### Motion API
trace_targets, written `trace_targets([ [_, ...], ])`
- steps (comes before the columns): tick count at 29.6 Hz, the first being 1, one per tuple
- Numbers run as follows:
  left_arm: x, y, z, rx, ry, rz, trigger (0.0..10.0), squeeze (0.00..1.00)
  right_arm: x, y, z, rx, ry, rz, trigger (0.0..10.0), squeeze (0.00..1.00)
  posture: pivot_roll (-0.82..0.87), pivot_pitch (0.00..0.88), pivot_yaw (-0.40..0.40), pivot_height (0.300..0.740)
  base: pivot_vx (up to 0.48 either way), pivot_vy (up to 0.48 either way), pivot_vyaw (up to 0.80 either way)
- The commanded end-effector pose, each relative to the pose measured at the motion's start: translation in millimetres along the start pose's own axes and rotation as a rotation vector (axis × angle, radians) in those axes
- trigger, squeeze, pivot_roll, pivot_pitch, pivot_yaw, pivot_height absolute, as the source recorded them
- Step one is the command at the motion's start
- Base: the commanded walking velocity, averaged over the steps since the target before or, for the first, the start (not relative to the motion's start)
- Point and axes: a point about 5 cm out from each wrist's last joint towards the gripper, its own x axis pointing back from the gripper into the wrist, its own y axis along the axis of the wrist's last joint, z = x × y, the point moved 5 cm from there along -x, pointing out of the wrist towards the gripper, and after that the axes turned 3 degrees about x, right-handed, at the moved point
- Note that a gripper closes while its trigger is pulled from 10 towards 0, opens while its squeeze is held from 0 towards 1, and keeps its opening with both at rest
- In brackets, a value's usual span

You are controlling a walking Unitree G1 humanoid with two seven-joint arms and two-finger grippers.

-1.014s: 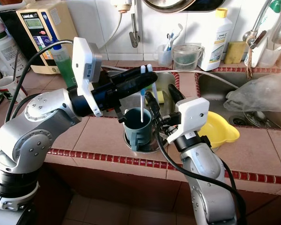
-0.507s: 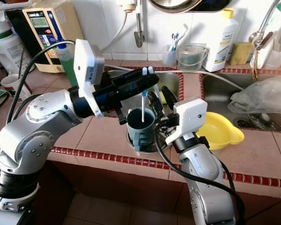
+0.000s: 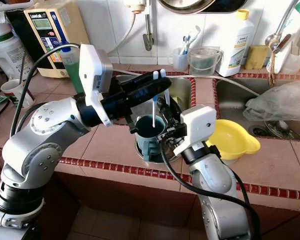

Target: Kitchen organization

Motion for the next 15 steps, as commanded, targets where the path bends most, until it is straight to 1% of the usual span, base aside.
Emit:
trace_targets([
  [1,4.8,-1.5,2.0,-0.019,0.007,0.007,10.0,0.0,0.9,5.4,-10.9,0.004,-0.05,-0.019,0.0,0.0,-0.16,0.021,0.114,0.74,0.0,0.0,0.0],
  [5,4.7,-2.1,0.5,-0.038,-0.007,0.006,10.0,0.0,0.7,5.2,-11.0,0.004,-0.051,-0.018,0.0,0.0,-0.16,0.019,0.116,0.74,0.0,0.0,0.0],
  [6,4.8,-1.7,0.3,-0.032,-0.013,0.001,10.0,0.0,0.6,5.1,-11.3,0.004,-0.052,-0.018,0.4,0.0,-0.16,0.018,0.116,0.74,0.0,0.0,0.0],
  [7,4.8,-1.7,0.3,-0.032,-0.013,0.001,10.0,0.0,0.6,5.1,-11.3,0.004,-0.052,-0.018,0.4,0.0,-0.16,0.018,0.116,0.74,0.0,0.0,0.0],
  [8,4.9,-1.5,1.4,-0.026,-0.012,0.0,10.0,0.75,0.4,5.0,-12.0,0.006,-0.056,-0.016,7.0,0.0,-0.16,0.017,0.116,0.74,0.0,0.0,0.0],
  [9,5.1,-0.9,1.7,-0.012,-0.015,-0.004,10.0,1.0,0.2,5.0,-12.1,0.007,-0.057,-0.016,10.0,0.0,-0.16,0.016,0.117,0.74,0.0,0.0,0.0],
  [13,5.4,-0.2,0.7,0.003,-0.03,-0.008,10.0,1.0,-0.4,4.7,-12.5,0.009,-0.058,-0.014,10.0,0.0,-0.16,0.015,0.117,0.74,0.0,0.0,0.0],
  [15,5.5,-1.1,-2.5,-0.015,-0.045,-0.001,10.0,1.0,-0.8,4.2,-13.4,0.009,-0.061,-0.009,10.0,0.0,-0.16,0.015,0.117,0.74,0.0,0.0,0.0],
])
